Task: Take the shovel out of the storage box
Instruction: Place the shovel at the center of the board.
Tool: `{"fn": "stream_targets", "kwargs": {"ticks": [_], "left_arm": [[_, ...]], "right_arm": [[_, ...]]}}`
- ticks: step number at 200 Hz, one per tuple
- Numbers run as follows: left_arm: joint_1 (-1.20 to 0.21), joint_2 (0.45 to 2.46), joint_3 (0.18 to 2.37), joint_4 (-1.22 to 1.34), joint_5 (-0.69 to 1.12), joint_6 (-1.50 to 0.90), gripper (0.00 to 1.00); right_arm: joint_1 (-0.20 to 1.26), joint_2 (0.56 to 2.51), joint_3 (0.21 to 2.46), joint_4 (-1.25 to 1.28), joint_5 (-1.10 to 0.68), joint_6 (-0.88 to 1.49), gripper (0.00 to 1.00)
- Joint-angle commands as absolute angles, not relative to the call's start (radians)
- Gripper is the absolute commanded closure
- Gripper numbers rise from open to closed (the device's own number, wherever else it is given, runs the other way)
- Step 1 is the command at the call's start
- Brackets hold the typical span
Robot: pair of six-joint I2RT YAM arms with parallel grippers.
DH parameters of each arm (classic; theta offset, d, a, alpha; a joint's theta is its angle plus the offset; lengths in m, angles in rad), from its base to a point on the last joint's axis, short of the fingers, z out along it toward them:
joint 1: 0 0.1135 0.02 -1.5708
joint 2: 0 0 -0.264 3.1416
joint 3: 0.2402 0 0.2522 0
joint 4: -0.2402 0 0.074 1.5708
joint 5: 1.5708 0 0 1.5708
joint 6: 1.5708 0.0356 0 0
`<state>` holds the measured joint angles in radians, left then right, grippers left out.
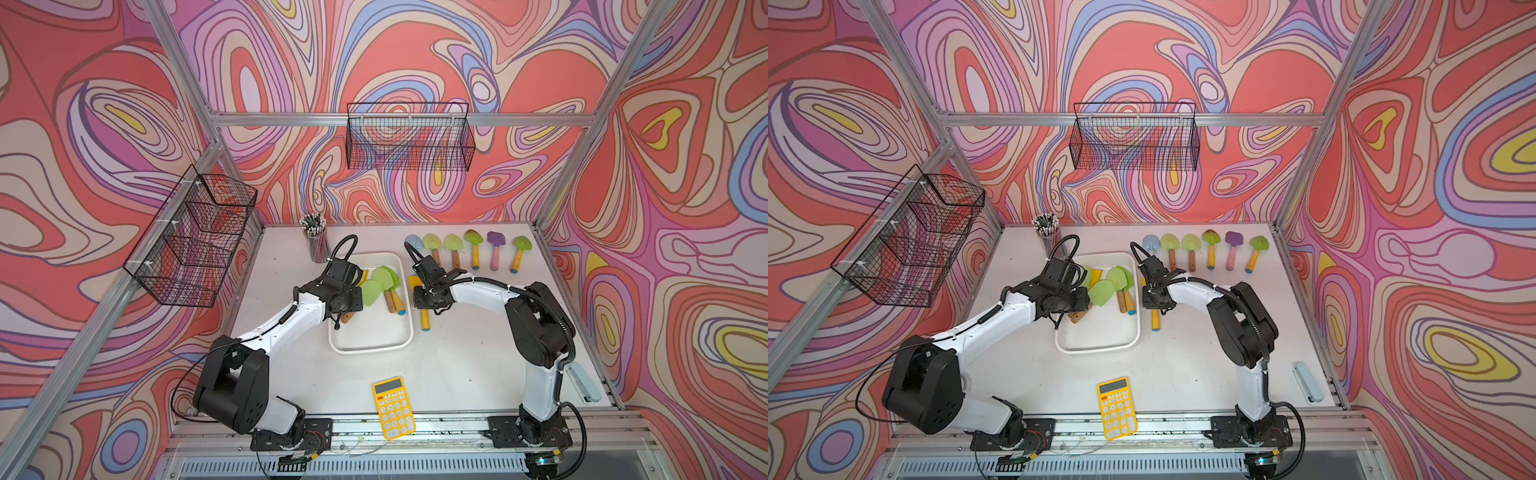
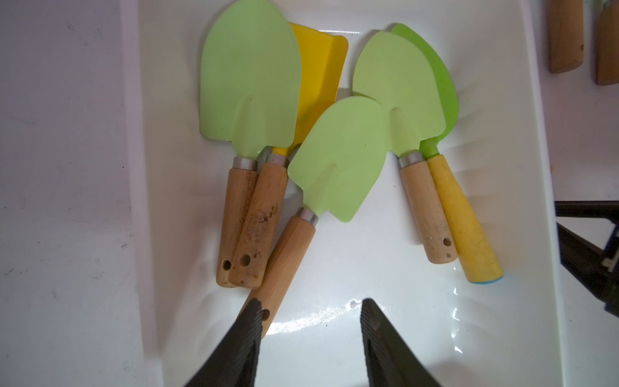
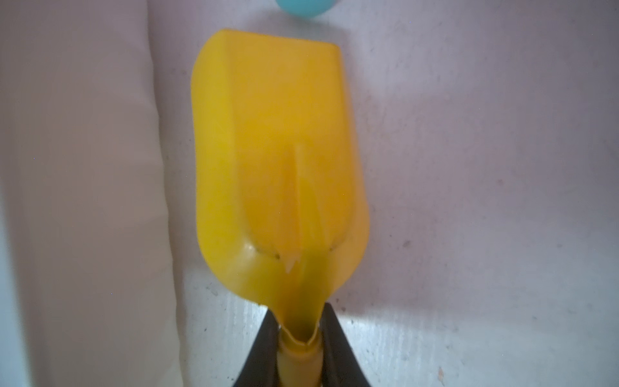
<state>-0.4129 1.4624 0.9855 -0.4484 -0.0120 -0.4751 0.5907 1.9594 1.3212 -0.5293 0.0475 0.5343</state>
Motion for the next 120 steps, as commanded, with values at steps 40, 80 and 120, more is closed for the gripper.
{"fn": "stream_targets", "kwargs": {"ticks": [40, 80, 120], "left_arm": [[-0.417, 1.462, 0.961, -0.437, -0.016, -0.48, 0.48], [-0.417, 1.465, 0.958, -0.434, -0.011, -0.481, 0.48], [-0.417, 1.462, 0.953, -0.432, -0.015, -0.481, 0.48]], "right_arm": [[0.621, 1.948, 1.253, -0.582, 0.075, 0.594, 0.83], [0.623, 1.974, 1.258, -0.569, 0.054, 0.599, 0.78], [0.623, 1.987, 1.272, -0.571, 0.051, 0.596, 0.71]]}}
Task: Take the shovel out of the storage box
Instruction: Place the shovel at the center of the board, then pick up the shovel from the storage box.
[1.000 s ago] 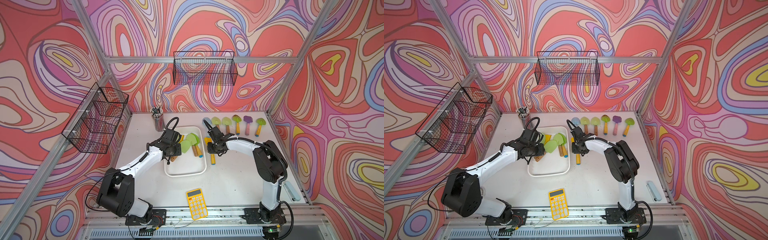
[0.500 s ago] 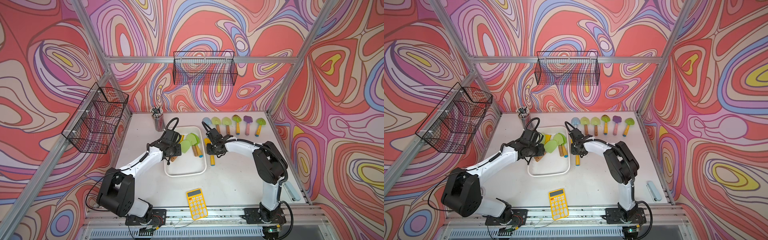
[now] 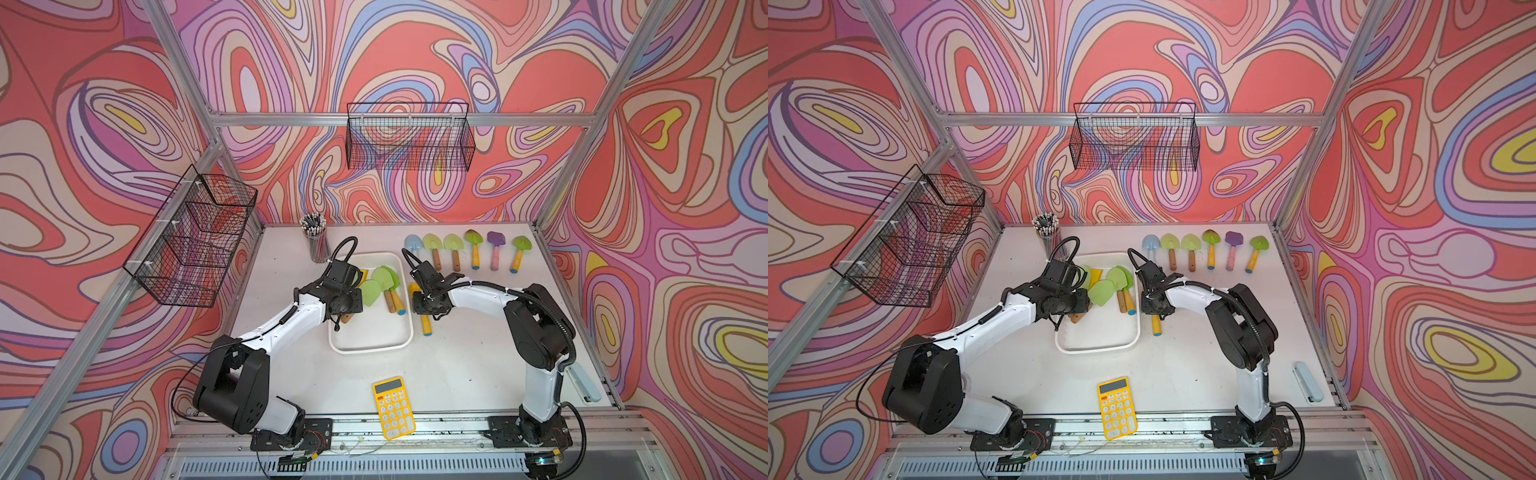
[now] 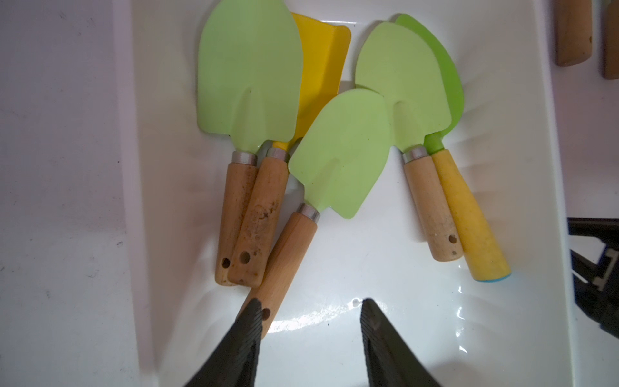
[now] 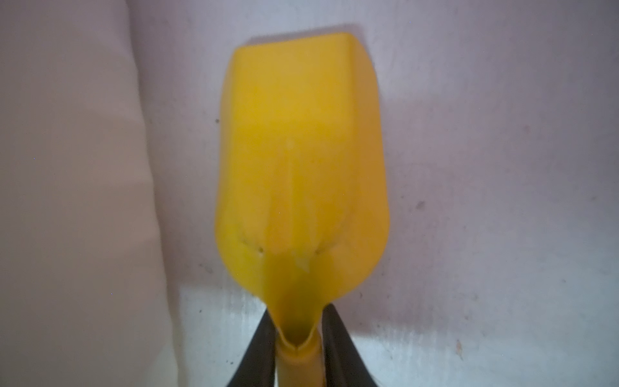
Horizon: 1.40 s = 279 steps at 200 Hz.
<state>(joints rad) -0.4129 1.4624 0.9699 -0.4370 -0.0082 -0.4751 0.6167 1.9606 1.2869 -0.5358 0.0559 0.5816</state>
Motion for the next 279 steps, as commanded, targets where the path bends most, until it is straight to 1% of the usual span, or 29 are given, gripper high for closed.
{"fn": "stream_targets", "kwargs": {"ticks": [1, 40, 79, 95, 126, 178, 206, 231, 279], "left_arm": [[-0.417, 1.462, 0.952, -0.432, -0.015, -0.481, 0.48], [-0.418, 1.464, 0.946, -0.426, -0.012, -0.482, 0.48], [-0.417, 1.466, 0.949, -0.426, -0.016, -0.48, 0.48], [-0.418, 1.466, 0.948, -0.426, -0.017, -0.481, 0.48], [-0.417, 1.471, 0.953, -0.43, -0.025, -0.477, 0.48], [-0.418, 1.503, 0.968, -0.427, -0.045, -0.467, 0.48], [-0.418, 1.524, 0.981, -0.431, -0.06, -0.452, 0.49], [-0.419, 1.547, 0.994, -0.436, -0.057, -0.443, 0.49], [-0.418, 1.601, 1.022, -0.437, -0.067, -0.429, 0.51]], "right_arm": [[0.623, 1.988, 1.272, -0.57, 0.051, 0.596, 0.71], [0.623, 1.979, 1.272, -0.544, 0.009, 0.6, 0.7], [0.623, 1.969, 1.266, -0.496, -0.086, 0.619, 0.66], [0.624, 1.958, 1.261, -0.492, -0.096, 0.621, 0.65], [0.618, 1.924, 1.252, -0.528, -0.03, 0.604, 0.64], [0.574, 1.789, 1.244, -0.559, -0.005, 0.561, 0.61], [0.545, 1.734, 1.253, -0.588, 0.023, 0.531, 0.61], [0.505, 1.702, 1.243, -0.588, 0.009, 0.514, 0.62], [0.5, 1.691, 1.241, -0.578, -0.011, 0.509, 0.64]]}}
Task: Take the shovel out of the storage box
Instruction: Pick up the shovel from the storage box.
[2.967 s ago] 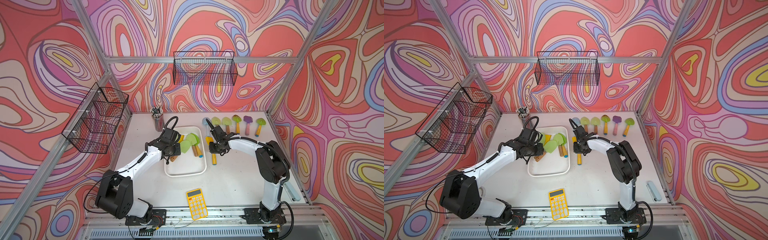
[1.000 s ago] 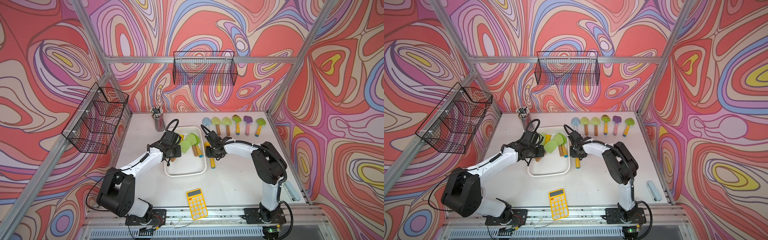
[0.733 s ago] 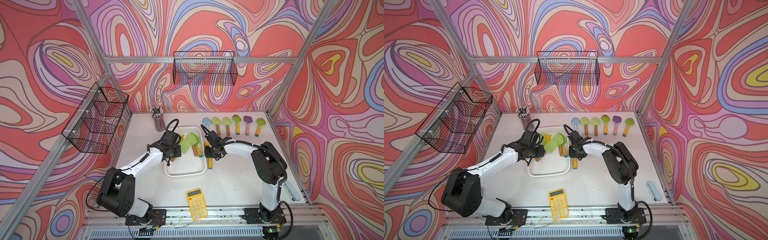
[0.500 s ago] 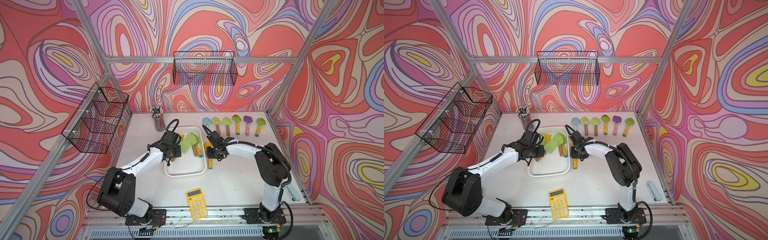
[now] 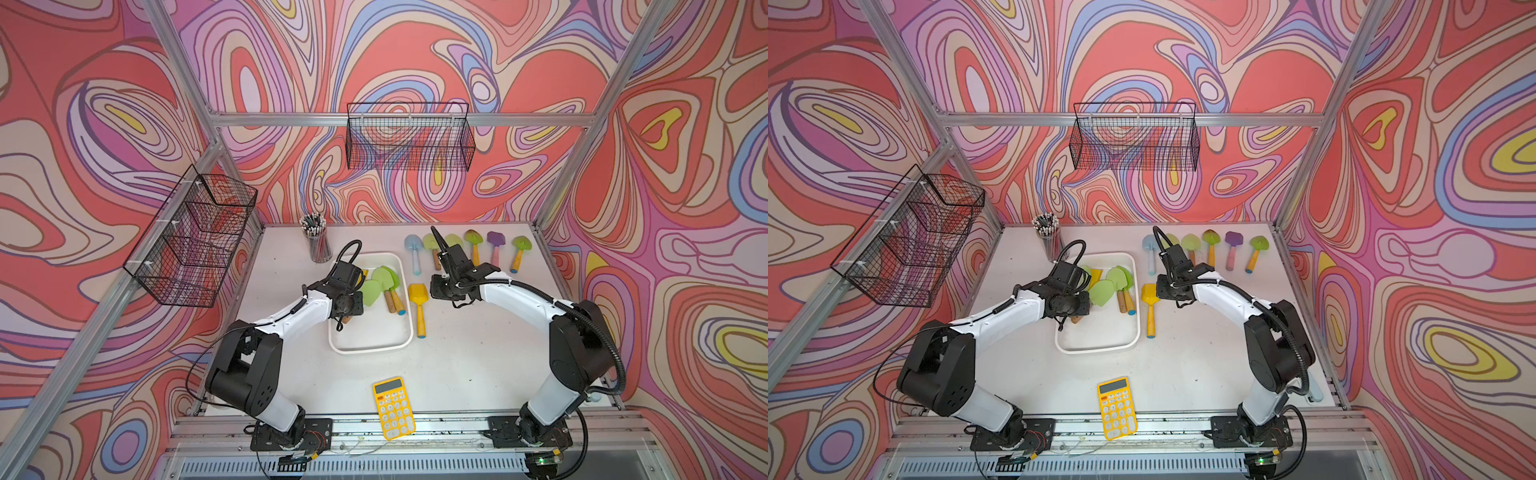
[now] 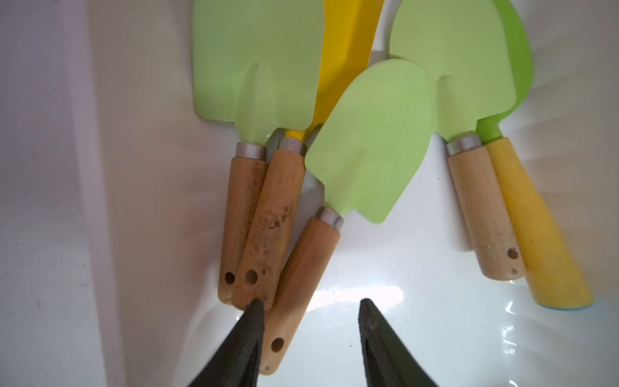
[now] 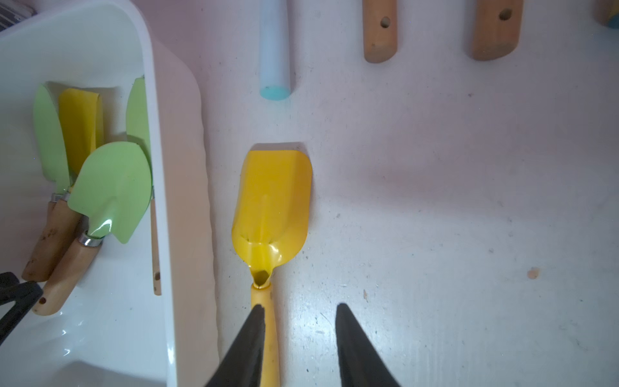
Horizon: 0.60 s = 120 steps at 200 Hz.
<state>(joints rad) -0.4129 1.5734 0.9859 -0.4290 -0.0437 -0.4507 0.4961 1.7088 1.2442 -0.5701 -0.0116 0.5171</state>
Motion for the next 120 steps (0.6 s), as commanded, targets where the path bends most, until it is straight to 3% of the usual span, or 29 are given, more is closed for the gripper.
{"fn": "stream_targets", "kwargs": {"ticks": [1, 120], "left_arm": [[-0.418, 1.602, 1.023, -0.438, -0.067, -0.429, 0.51], [-0.491, 1.643, 0.988, -0.443, -0.025, -0.449, 0.52]], "right_arm": [[0.5, 1.691, 1.24, -0.577, -0.011, 0.509, 0.64], [0.501, 1.686, 1.212, -0.555, -0.012, 0.511, 0.66]]}}
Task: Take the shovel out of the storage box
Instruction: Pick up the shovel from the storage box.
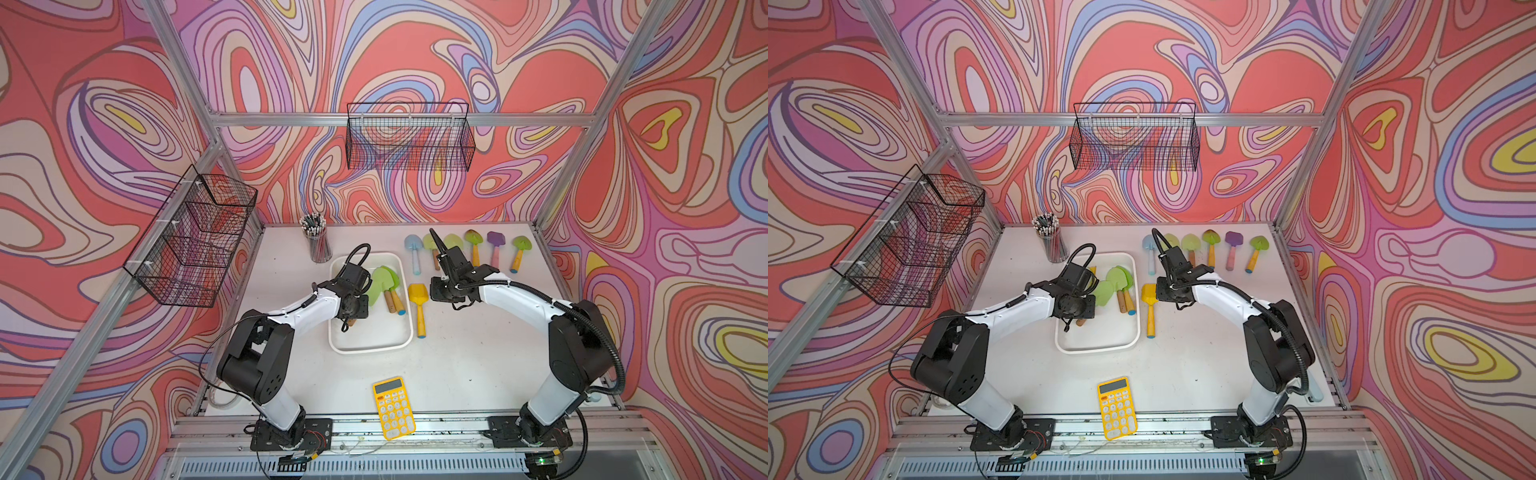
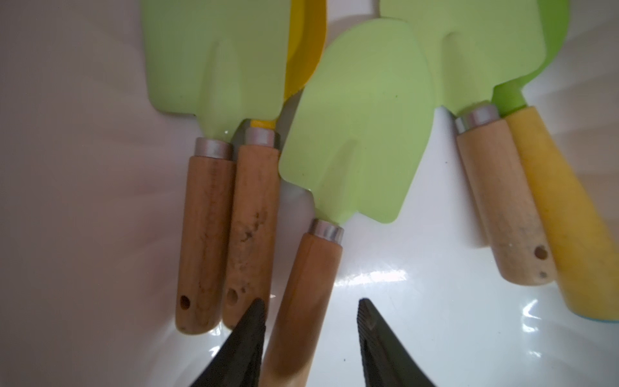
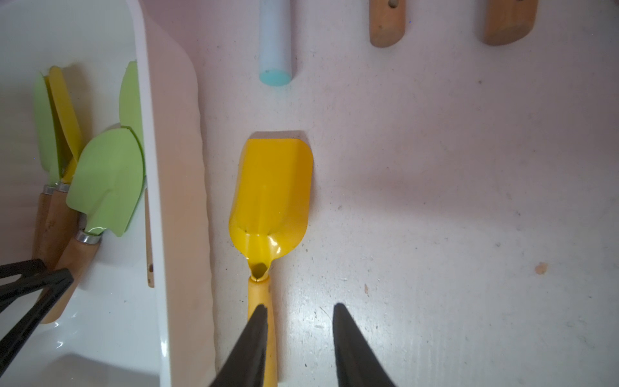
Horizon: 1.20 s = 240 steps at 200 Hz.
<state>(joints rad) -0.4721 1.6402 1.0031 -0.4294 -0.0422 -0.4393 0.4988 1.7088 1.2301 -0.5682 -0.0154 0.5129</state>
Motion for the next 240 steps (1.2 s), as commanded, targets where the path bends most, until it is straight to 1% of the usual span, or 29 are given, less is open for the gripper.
{"fn": "stream_targets", "kwargs": {"ticks": [1, 77, 124, 140, 150, 180, 207, 240], "left_arm": [[-0.492, 1.643, 0.988, -0.443, -0.025, -0.449, 0.52], [-0.499, 1.67, 0.971, -0.452, -0.005, -0.441, 0.53], [-0.504, 1.715, 0.998, -0.492, -0.014, -0.423, 0.59], [-0.506, 1.723, 1.0, -0.494, -0.012, -0.421, 0.65], [-0.507, 1.719, 1.001, -0.493, -0.008, -0.423, 0.72], [-0.509, 1.684, 1.007, -0.496, -0.003, -0.428, 1.0], [-0.51, 1.634, 1.014, -0.505, 0.004, -0.434, 1.0], [-0.509, 1.523, 1.003, -0.459, 0.086, -0.454, 1.0]], "right_arm": [[0.5, 1.685, 1.212, -0.555, -0.011, 0.511, 0.65], [0.501, 1.678, 1.197, -0.539, -0.022, 0.519, 0.67], [0.5, 1.678, 1.192, -0.532, -0.027, 0.525, 0.7], [0.501, 1.675, 1.192, -0.532, -0.024, 0.527, 0.7], [0.501, 1.674, 1.192, -0.531, -0.025, 0.526, 0.71], [0.5, 1.659, 1.184, -0.514, -0.035, 0.528, 0.72], [0.5, 1.645, 1.178, -0.498, -0.043, 0.525, 0.73], [0.5, 1.621, 1.153, -0.437, -0.121, 0.522, 0.73]]}}
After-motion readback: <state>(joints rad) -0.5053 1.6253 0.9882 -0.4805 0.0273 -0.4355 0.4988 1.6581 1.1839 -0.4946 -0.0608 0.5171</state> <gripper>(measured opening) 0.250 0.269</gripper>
